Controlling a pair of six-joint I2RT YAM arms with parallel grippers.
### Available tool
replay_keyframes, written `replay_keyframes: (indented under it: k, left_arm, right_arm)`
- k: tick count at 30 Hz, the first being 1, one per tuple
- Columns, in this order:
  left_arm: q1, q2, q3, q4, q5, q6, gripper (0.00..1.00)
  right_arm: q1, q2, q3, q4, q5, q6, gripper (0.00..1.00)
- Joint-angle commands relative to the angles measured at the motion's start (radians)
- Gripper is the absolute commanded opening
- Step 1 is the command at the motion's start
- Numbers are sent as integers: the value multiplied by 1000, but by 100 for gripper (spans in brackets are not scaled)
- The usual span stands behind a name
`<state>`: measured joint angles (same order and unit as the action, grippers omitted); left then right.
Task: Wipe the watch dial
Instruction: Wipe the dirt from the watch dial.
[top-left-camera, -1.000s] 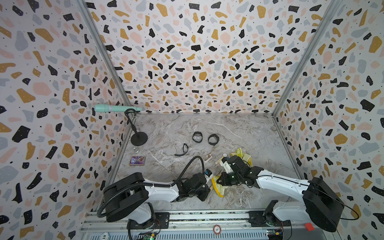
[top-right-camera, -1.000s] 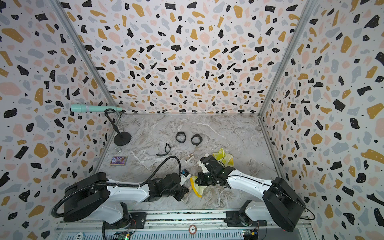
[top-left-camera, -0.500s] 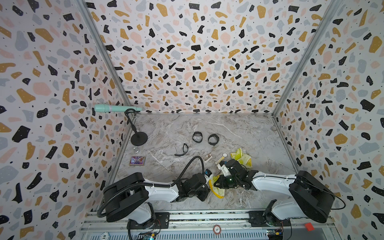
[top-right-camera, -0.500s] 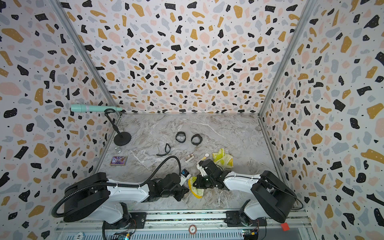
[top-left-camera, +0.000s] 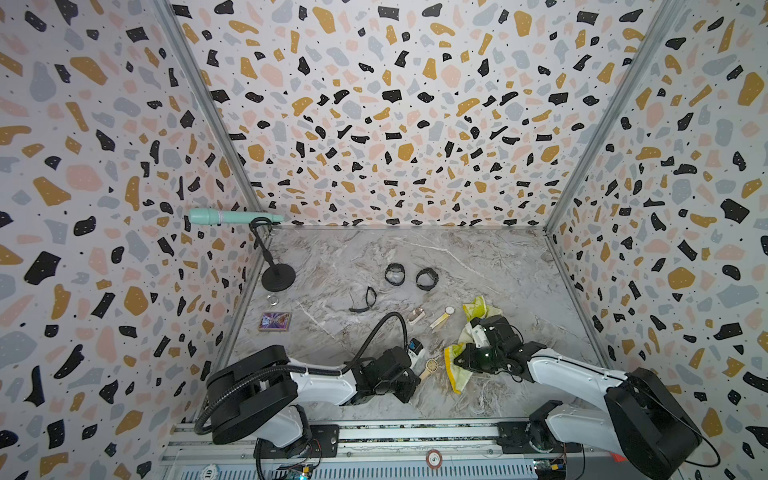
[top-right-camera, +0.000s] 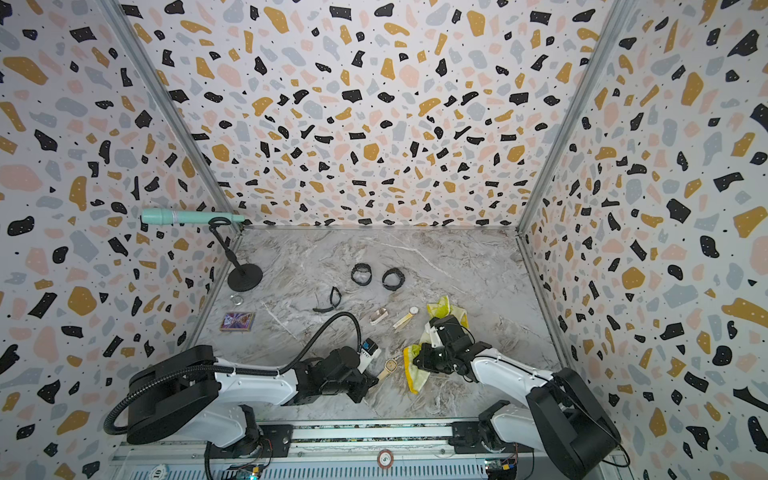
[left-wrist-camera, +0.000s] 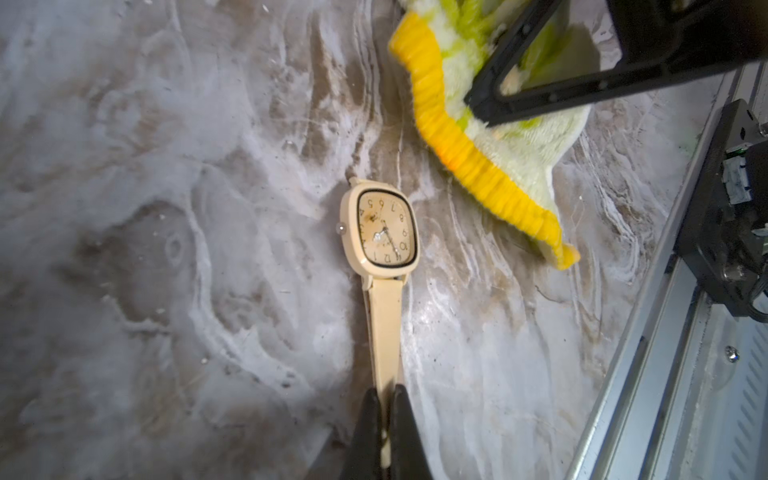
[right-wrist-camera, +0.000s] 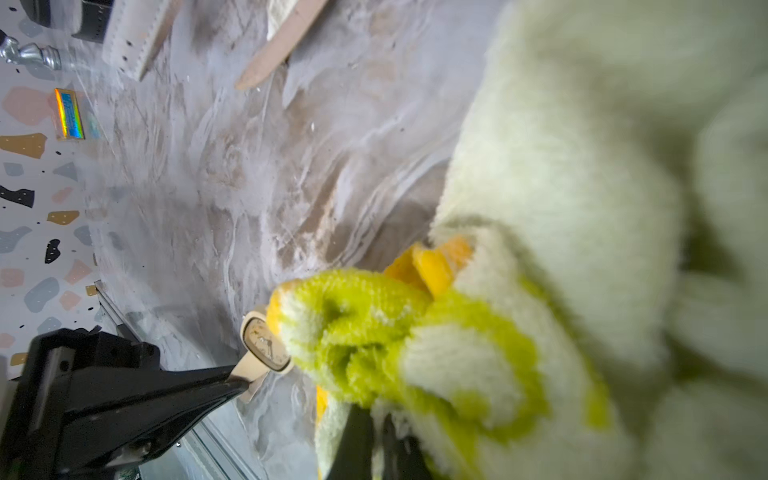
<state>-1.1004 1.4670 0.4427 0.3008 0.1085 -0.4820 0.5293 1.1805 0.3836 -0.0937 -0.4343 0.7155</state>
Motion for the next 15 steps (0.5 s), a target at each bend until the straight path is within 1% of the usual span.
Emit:
replay_keyframes:
  k: [1,4,6,12,15]
  left_arm:
    - [-7,40,-3,-32,31,22,0]
    - [-7,53,9,-37,37,28,0]
    - [-7,61,16,-40,43,34,0]
    - [-7,83,36,-42,54,43,0]
    - [-7,85,33,-33,56,37,0]
  right_arm:
    - [-4,-50,40,-109,-10,-54,0]
    - [19,-69,43,-76,-39,-27,0]
    - [62,-65,52,-45,-37,-6,0]
    - [204,25,104,69,-23,35,0]
    - [236,64,121,130,-30,42,0]
